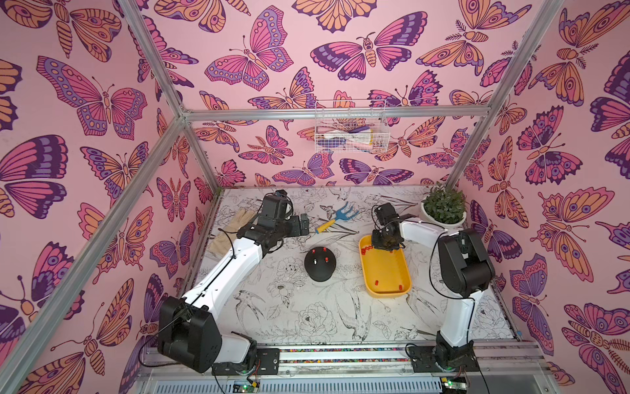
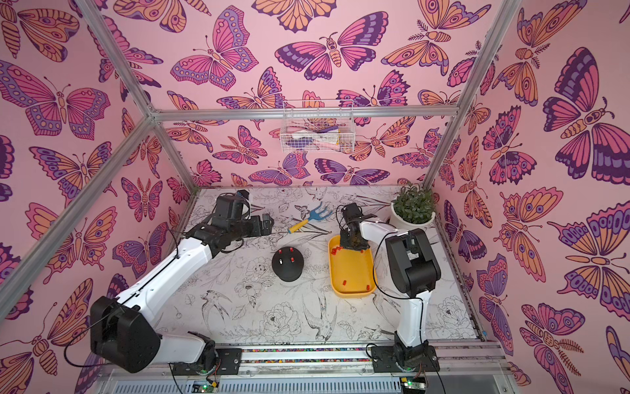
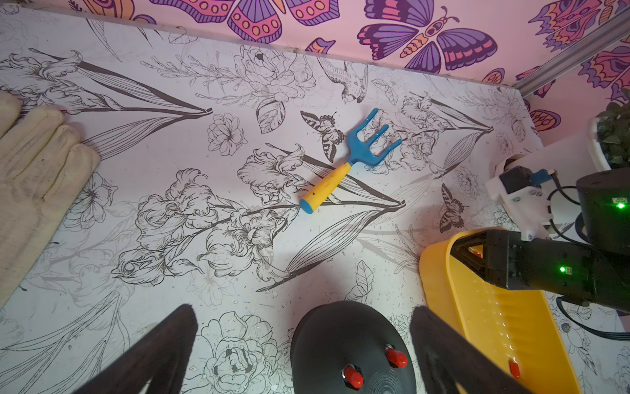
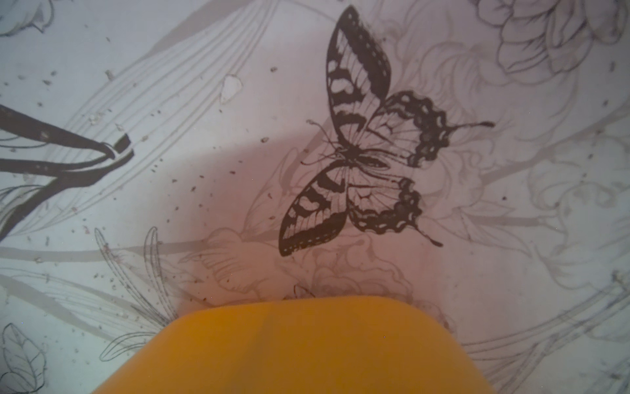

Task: Cover the protruding screws with screw protection sleeves
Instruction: Pick up the screw protection sleeve from the storage box.

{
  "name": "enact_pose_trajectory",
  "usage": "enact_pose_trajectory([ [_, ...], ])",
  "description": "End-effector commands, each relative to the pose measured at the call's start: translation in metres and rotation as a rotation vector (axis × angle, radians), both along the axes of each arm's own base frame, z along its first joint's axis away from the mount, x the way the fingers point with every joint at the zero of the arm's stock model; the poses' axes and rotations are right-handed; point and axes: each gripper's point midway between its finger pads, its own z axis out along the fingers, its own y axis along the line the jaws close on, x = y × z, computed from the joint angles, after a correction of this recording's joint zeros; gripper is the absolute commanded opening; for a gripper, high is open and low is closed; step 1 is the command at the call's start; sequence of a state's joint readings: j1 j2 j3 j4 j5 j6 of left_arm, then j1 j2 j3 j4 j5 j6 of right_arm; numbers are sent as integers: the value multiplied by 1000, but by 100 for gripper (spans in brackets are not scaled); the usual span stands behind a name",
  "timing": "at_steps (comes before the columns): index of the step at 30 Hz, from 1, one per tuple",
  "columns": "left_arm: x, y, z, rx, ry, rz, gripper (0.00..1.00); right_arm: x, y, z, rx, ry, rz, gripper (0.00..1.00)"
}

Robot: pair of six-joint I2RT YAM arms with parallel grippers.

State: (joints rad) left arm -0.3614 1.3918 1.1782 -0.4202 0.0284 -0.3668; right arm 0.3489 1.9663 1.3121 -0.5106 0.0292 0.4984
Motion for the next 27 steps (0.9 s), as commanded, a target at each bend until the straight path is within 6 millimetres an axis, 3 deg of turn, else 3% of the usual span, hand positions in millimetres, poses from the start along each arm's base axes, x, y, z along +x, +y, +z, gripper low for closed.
enact_pose_trajectory([
  [1,0,1,1,25,-1,-2,100,1,-2,-7,-8,20,-7,23],
  [15,-3,2,5,21,-11,-2,100,-8,-5,-1,-12,27,11,13],
  [27,-13,6,11,9,-30,2,100,-32,-11,13,-11,38,28,10],
])
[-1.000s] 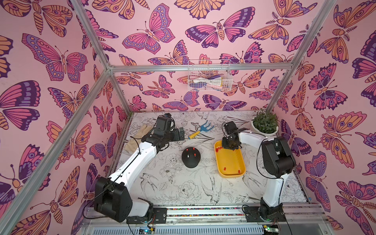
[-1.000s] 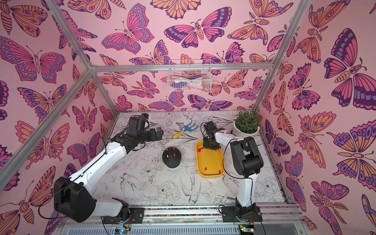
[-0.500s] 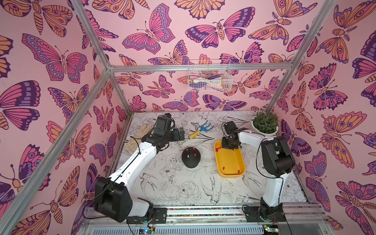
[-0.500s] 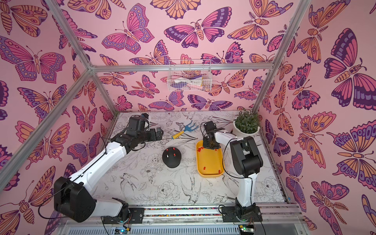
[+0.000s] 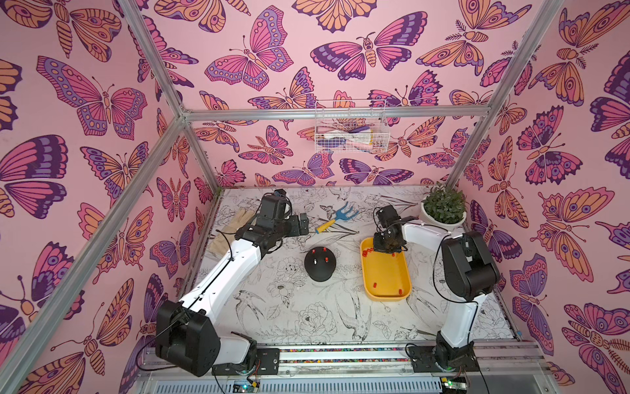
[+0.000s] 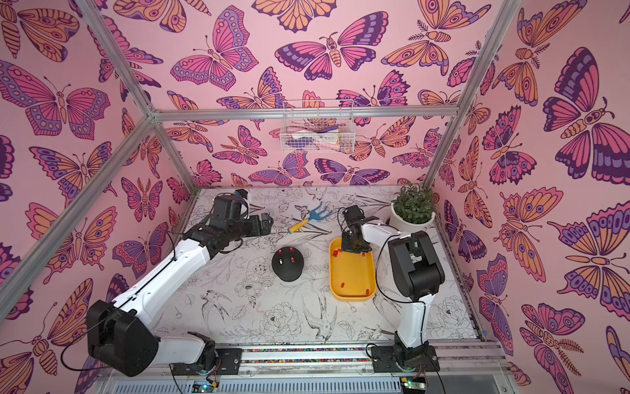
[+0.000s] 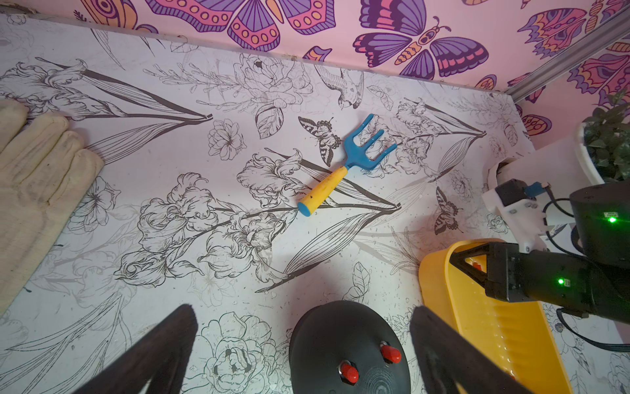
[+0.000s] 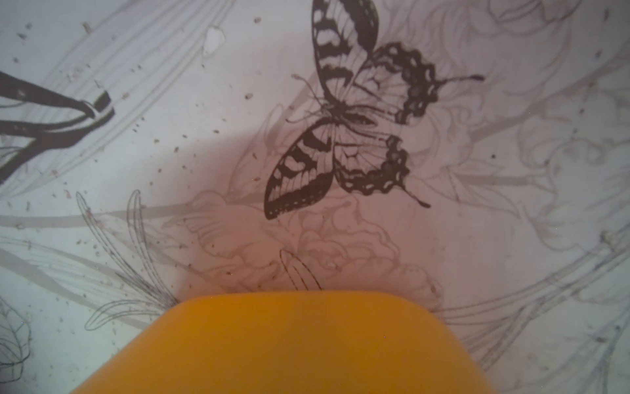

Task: Cover the protruding screws with screw protection sleeves
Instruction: Pick up the screw protection sleeve from the storage box.

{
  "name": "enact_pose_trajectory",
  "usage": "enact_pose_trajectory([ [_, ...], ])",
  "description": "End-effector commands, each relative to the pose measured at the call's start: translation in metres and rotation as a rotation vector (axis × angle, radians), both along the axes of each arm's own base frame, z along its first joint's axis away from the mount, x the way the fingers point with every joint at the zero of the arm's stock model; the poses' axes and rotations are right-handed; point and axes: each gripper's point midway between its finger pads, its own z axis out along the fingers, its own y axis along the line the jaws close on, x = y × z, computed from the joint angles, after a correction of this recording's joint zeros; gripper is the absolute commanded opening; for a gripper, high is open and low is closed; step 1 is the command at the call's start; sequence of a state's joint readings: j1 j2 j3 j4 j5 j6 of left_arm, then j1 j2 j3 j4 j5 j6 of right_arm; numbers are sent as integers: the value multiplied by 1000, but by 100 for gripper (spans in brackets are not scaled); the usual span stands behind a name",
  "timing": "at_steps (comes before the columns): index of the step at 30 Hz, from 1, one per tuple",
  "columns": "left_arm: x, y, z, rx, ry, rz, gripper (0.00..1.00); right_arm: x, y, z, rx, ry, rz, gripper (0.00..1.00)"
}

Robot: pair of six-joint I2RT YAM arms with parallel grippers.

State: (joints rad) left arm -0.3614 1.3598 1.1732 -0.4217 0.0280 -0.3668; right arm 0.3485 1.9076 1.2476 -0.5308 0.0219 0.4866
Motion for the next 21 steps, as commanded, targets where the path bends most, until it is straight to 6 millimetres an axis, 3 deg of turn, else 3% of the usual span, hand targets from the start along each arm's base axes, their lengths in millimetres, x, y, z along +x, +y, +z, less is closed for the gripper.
enact_pose_trajectory([
  [1,-9,5,3,16,-11,2,100,-15,-5,13,-3,11,17,10],
  [9,-17,8,1,11,-10,9,100,-40,-10,31,7,24,36,10],
  [13,-26,12,11,-2,-40,12,100,-57,-13,38,12,39,45,10],
  [21,-34,14,8,-7,-38,11,100,-84,-13,30,20,92,59,10],
])
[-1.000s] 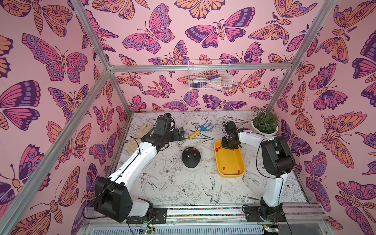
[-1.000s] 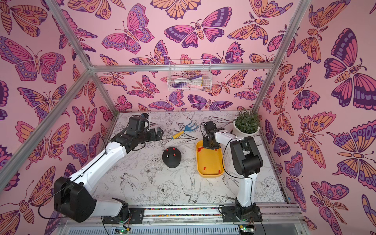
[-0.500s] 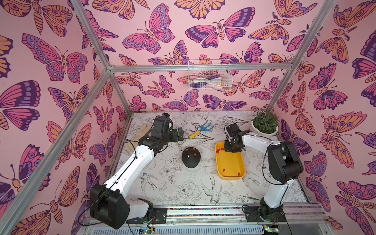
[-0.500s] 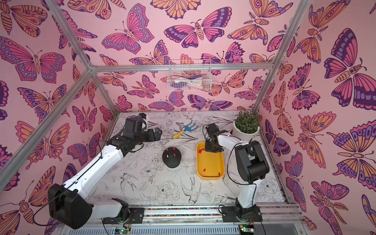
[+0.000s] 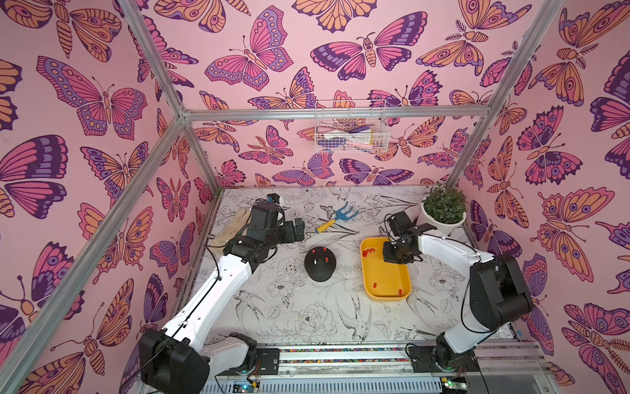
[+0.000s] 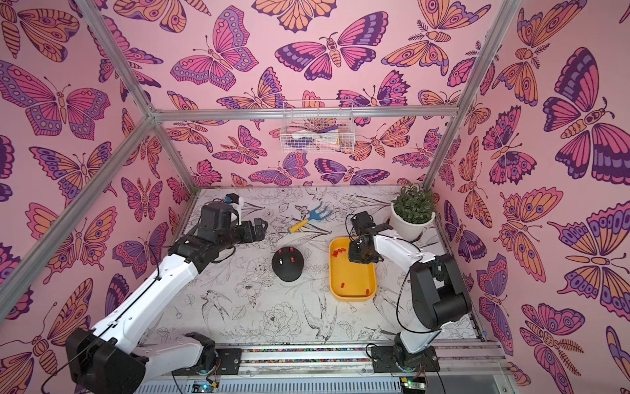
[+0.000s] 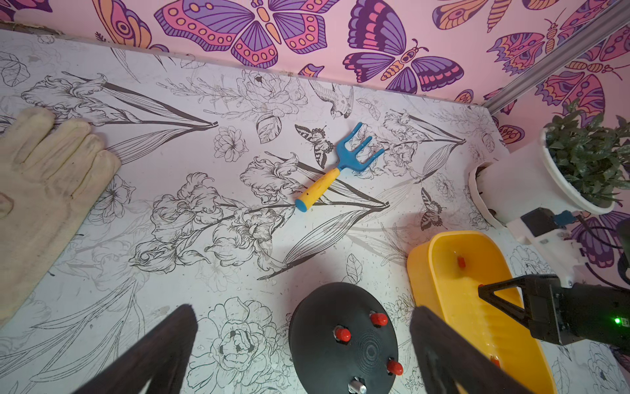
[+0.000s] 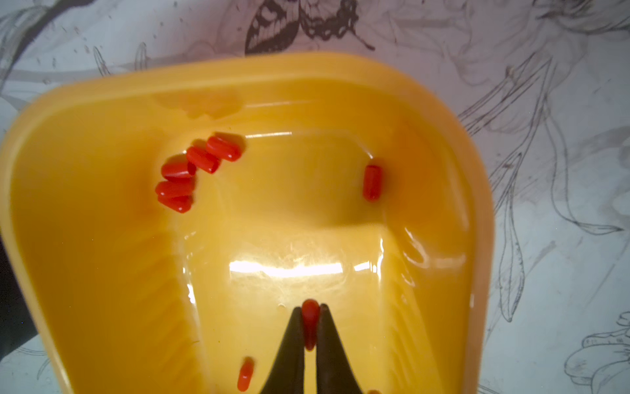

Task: Cover the protruding screws with screw protection sleeves
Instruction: Pick up the screw protection sleeve from the storage box, then place the screw protection sleeve in the storage box.

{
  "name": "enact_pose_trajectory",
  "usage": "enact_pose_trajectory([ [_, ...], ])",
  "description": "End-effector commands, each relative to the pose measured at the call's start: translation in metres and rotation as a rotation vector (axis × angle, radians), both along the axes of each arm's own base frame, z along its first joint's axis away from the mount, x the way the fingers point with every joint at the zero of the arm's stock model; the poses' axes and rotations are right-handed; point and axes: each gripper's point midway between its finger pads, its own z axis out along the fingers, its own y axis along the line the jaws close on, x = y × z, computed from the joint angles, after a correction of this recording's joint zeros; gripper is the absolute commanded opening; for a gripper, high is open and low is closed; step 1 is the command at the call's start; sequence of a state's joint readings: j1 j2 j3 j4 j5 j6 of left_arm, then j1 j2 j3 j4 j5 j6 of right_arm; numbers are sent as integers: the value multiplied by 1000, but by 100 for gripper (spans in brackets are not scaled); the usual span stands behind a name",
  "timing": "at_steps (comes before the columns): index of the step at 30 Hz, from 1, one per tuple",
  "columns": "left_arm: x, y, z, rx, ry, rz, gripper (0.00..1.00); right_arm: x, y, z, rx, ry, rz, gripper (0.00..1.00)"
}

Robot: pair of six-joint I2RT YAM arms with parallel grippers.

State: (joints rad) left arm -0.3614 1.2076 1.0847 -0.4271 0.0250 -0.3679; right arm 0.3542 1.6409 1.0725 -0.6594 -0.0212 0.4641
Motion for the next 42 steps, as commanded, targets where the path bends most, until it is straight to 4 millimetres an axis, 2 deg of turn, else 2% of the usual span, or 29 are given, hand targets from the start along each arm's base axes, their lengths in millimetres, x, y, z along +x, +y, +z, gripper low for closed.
enact_pose_trajectory([
  [1,-6,3,-8,12,17,8,100,-17,1,-6,-2,51,20,10],
  [16,-6,4,-10,17,24,13,100,-20,7,-34,6,119,35,11],
  [30,-5,4,-11,20,26,13,100,-20,5,-37,-7,135,40,15],
  [42,-5,4,-10,19,25,13,100,-13,5,-31,-24,125,57,24],
])
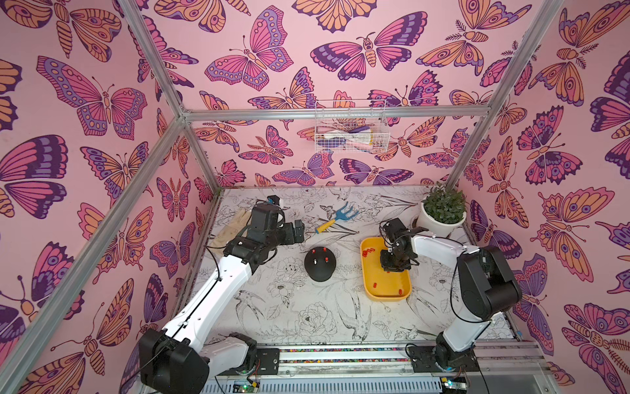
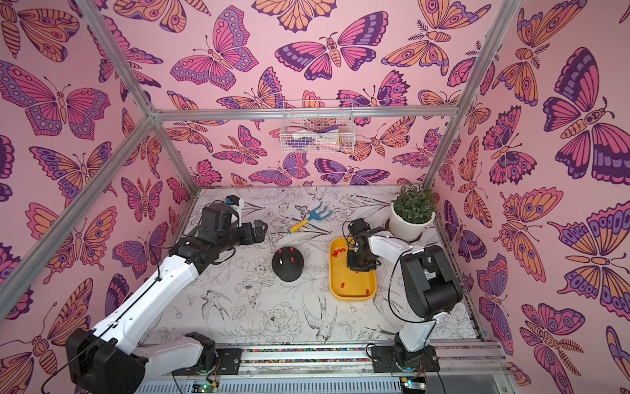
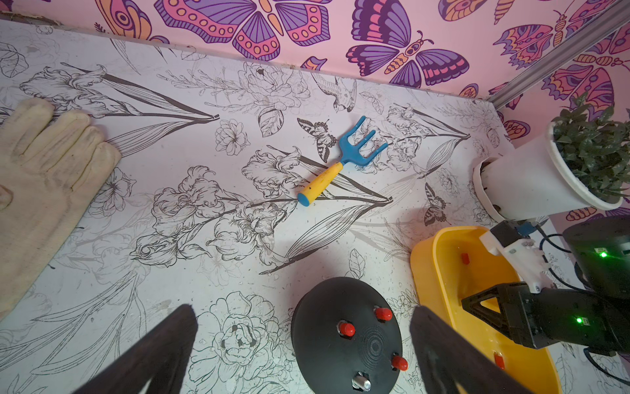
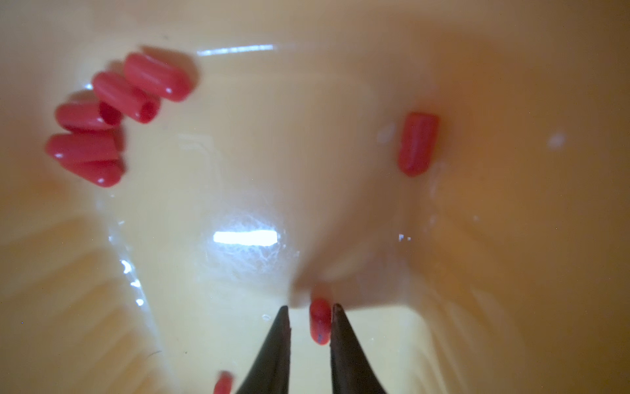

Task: Cover the protruding screws with screw protection sleeves
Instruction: Place the screw protection sleeve in the storage box, then pick up the screw protection sleeve from the storage box.

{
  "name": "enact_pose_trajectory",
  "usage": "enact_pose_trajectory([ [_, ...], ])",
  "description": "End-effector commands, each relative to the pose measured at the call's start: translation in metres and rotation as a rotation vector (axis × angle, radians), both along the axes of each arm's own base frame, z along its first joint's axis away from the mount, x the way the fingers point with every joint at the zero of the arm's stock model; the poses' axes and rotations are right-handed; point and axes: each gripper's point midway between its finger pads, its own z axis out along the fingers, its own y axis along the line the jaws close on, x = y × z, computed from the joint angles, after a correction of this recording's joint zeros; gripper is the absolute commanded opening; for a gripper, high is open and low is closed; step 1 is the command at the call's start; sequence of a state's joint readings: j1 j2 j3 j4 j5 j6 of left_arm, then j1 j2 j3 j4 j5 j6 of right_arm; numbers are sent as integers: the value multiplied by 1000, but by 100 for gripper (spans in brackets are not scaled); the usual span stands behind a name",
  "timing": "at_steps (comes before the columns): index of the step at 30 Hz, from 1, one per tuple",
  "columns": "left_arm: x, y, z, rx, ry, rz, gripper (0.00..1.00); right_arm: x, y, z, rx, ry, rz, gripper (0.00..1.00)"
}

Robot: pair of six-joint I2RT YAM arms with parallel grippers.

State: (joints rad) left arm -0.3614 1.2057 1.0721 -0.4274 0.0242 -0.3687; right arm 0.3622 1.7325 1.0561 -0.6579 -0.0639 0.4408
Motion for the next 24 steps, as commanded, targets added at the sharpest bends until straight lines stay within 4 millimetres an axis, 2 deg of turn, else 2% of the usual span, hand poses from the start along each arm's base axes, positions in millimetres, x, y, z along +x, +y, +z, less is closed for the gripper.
enact_pose_trajectory([
  [1,-3,3,-6,16,16,12,100,2,0,2,-24,12,22,24],
  [24,-4,4,-10,17,25,17,100,1,-6,-4,-59,25,24,18],
])
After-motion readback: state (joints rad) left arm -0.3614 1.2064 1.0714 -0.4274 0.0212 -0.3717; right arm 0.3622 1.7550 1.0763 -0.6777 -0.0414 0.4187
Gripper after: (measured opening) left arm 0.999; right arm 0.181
